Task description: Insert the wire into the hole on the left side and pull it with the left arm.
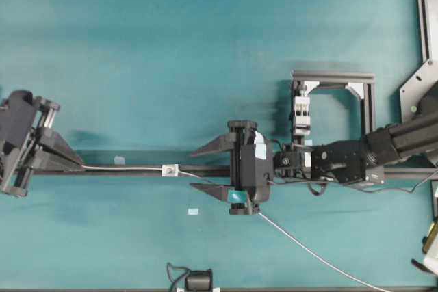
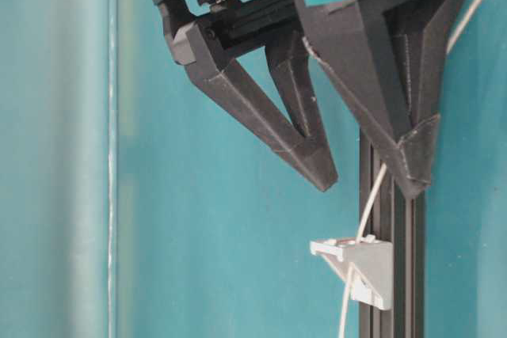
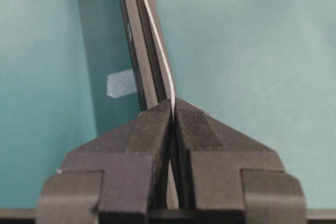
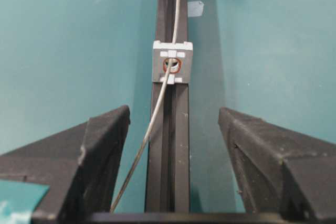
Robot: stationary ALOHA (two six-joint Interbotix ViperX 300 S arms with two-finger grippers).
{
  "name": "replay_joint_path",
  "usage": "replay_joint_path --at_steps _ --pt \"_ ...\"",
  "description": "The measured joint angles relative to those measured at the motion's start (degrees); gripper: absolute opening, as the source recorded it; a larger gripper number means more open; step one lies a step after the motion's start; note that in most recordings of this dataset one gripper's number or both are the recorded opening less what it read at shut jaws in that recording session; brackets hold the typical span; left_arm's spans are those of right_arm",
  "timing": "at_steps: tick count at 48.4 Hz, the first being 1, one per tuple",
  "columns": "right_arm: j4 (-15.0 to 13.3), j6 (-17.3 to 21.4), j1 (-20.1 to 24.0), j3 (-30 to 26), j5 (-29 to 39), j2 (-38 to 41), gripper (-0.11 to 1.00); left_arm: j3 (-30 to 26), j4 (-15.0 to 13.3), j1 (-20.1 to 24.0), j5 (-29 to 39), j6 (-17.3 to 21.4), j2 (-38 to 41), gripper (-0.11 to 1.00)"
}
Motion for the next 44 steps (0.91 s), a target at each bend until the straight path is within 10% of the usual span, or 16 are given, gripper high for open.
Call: replay_joint_path --at_steps 20,36,44 --pt "0.0 0.0 0.0 -0.1 0.0 0.0 0.76 -0.1 0.0 0.2 0.4 -0.5 -0.9 -0.03" --pt "0.1 0.1 0.0 0.0 0.0 0.0 0.76 -0.2 0.0 4.0 0.3 -0.2 -1.0 0.77" --pt "0.1 -0.3 0.0 0.6 0.0 -1.5 0.76 -0.2 0.2 6.7 0.1 0.3 -2.1 0.81"
